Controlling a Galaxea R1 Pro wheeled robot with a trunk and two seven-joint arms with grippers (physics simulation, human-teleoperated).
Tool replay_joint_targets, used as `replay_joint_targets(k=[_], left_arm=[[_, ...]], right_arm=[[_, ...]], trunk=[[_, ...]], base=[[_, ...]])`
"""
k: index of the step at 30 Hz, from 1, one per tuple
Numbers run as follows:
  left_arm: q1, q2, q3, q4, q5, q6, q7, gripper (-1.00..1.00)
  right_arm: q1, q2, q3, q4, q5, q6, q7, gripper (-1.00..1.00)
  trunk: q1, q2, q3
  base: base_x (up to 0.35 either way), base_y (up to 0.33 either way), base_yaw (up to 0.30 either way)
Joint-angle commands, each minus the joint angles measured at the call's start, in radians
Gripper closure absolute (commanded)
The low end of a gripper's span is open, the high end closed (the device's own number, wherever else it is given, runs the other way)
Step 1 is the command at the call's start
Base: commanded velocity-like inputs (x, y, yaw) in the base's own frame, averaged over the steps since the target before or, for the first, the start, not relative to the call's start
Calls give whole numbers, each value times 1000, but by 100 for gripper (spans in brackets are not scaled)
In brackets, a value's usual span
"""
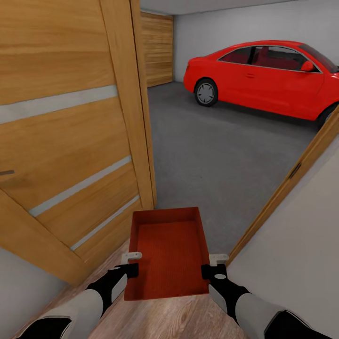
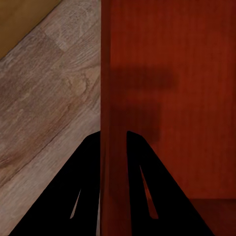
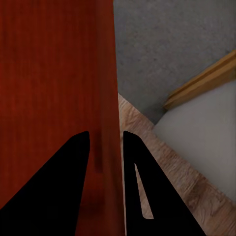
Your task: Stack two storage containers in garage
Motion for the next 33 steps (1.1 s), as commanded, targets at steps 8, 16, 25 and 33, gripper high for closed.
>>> replay_joint_targets(k=[8,16,25,33], left_arm=[[1,7,-33,0,-2,7,11,100],[1,7,-33,0,-2,7,10,100],[1,7,-33,0,-2,13,9,100],[1,7,-33,0,-2,11,9,100]], right_arm=[[-2,-4,-44,0,1,-6,-5,100],[-2,-4,-44,0,1,-6,-5,100],[-2,-4,-43,-1,1,-6,-5,100],[-2,-4,-44,0,1,-8,-5,100]], trunk=[[0,-1,-1],[0,-1,-1],[0,-1,-1],[0,-1,-1]], base=[[0,0,-93],[0,0,-105],[142,205,-3],[185,274,-20]])
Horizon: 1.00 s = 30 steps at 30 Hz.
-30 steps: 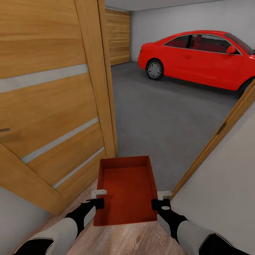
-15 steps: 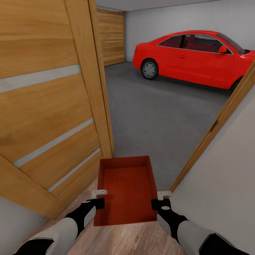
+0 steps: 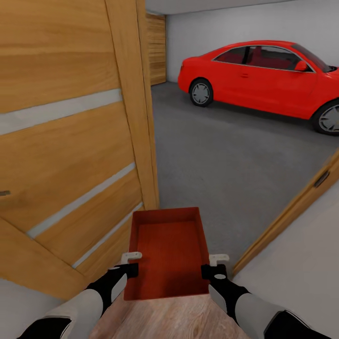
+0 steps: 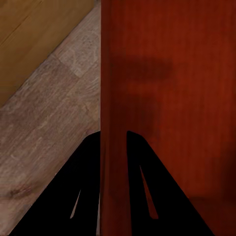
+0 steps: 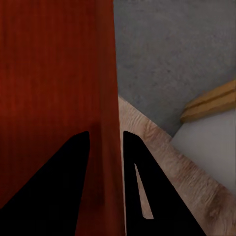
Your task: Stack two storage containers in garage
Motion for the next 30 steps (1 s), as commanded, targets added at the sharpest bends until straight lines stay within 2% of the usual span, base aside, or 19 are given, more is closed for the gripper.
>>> replay_joint_targets(k=[1,23,30], left_arm=[[1,6,-32,3,-1,6,11,100],[1,6,-33,3,-1,3,11,100],[1,5,-33,3,-1,7,11,100]], right_arm=[[-2,-6,-45,-2,6,-7,-5,100],[-2,-6,-45,-1,6,-7,-5,100],[-2,-6,-45,-1,7,-7,-5,100]], trunk=[[0,0,-1],[0,0,-1],[0,0,-1]], base=[[181,218,-205],[20,19,-281],[40,199,-63]])
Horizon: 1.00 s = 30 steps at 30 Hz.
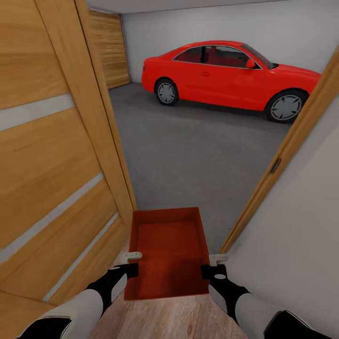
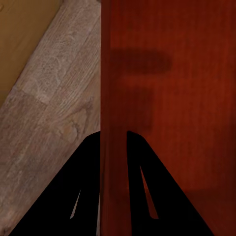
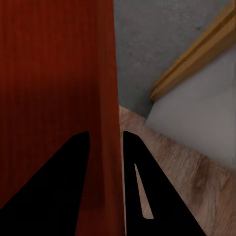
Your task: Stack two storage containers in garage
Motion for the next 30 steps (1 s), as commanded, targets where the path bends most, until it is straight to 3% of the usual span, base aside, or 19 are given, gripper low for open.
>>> replay_joint_targets(k=[1,12,17,30], left_arm=[[1,5,-34,3,0,7,10,100],[1,4,-34,3,0,6,10,100],[1,4,-34,3,0,5,10,100],[1,4,-34,3,0,3,10,100]], right_arm=[[-2,-6,-44,-1,5,-7,-5,100],[-2,-6,-44,-2,5,-7,-5,100],[-2,-6,-44,-1,5,-7,-6,100],[-2,-6,-44,-1,5,-6,-6,100]], trunk=[[0,-1,-1],[0,-1,-1],[0,-1,-1],[0,-1,-1]], base=[[77,308,-5],[81,317,-5],[73,267,-187],[6,24,-278]])
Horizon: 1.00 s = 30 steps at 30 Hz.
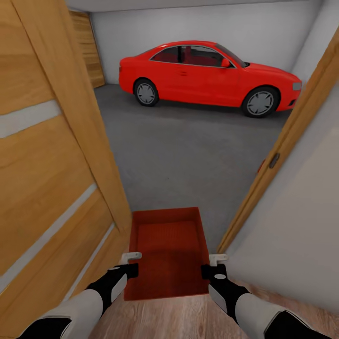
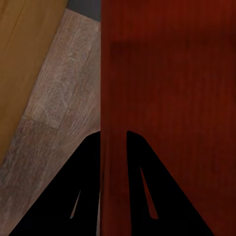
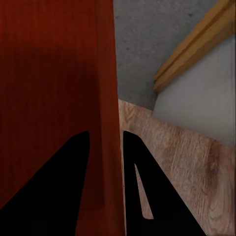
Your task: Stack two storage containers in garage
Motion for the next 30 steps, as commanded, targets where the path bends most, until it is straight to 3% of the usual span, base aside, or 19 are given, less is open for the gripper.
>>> replay_joint_targets(k=[1,10,22,30], left_arm=[[1,4,-34,-1,-2,7,11,100],[1,4,-34,-1,-2,7,11,100],[1,6,-34,-1,-2,9,-9,100],[1,6,-34,-1,-2,7,-10,100]], right_arm=[[-2,-6,-42,0,0,-7,-5,100],[-2,-6,-42,0,0,-7,-5,100],[-2,-6,-42,0,0,-7,-5,100],[-2,-6,-41,0,0,-7,-5,100]], trunk=[[0,-1,-1],[0,-1,-1],[0,-1,-1],[0,-1,-1]], base=[[0,0,-281],[0,2,-224],[61,239,-11],[11,39,-5]])
